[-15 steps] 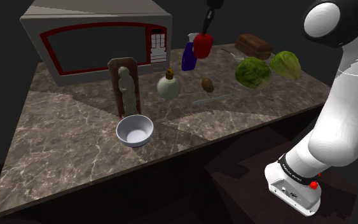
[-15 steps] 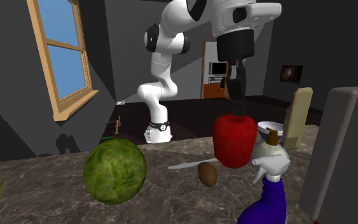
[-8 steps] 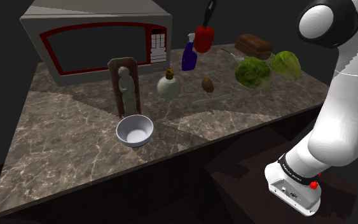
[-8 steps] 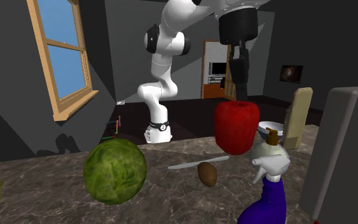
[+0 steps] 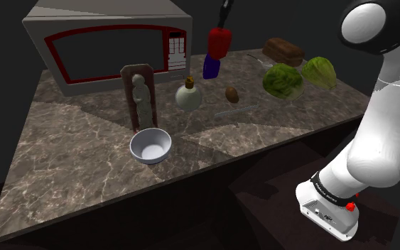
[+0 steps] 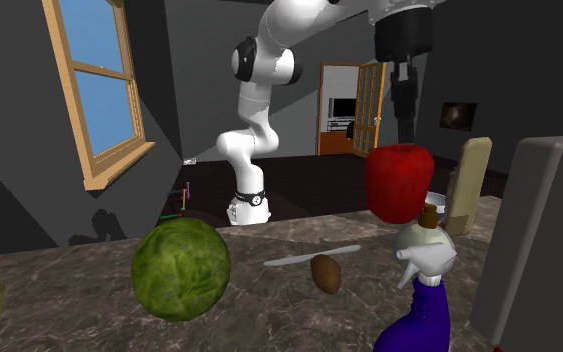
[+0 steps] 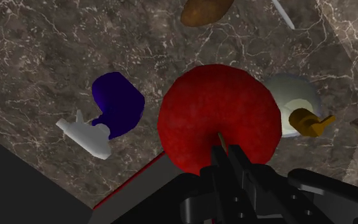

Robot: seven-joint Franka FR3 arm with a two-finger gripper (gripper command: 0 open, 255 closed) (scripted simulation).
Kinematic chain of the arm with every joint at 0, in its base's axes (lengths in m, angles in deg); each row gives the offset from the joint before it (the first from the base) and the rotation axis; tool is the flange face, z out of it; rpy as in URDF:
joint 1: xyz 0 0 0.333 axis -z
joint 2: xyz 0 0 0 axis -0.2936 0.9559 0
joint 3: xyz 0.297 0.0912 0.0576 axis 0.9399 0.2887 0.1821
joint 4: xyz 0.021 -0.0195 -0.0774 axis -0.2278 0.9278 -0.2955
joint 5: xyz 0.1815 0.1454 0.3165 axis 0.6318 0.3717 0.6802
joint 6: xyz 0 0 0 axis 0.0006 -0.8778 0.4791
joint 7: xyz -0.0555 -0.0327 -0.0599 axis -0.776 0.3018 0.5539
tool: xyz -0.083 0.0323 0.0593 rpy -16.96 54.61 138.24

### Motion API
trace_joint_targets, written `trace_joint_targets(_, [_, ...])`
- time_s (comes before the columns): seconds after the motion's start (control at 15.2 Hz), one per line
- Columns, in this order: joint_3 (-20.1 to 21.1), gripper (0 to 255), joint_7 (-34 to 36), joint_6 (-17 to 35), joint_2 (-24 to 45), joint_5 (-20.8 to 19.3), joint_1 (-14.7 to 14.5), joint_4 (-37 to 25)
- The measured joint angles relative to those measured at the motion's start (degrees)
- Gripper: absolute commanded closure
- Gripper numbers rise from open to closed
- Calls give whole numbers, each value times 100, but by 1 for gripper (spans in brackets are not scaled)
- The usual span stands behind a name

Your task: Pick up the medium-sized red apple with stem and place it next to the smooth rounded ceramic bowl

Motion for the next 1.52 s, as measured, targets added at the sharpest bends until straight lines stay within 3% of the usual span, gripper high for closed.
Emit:
trace_joint_targets(0.33, [182, 255, 637, 228, -345, -190, -510, 501])
trace_joint_targets(0.86, [489, 255, 1616, 380, -380, -424, -1202, 604])
trace_joint_targets(1.52, [830, 255, 2818, 55, 308, -704, -2053, -472])
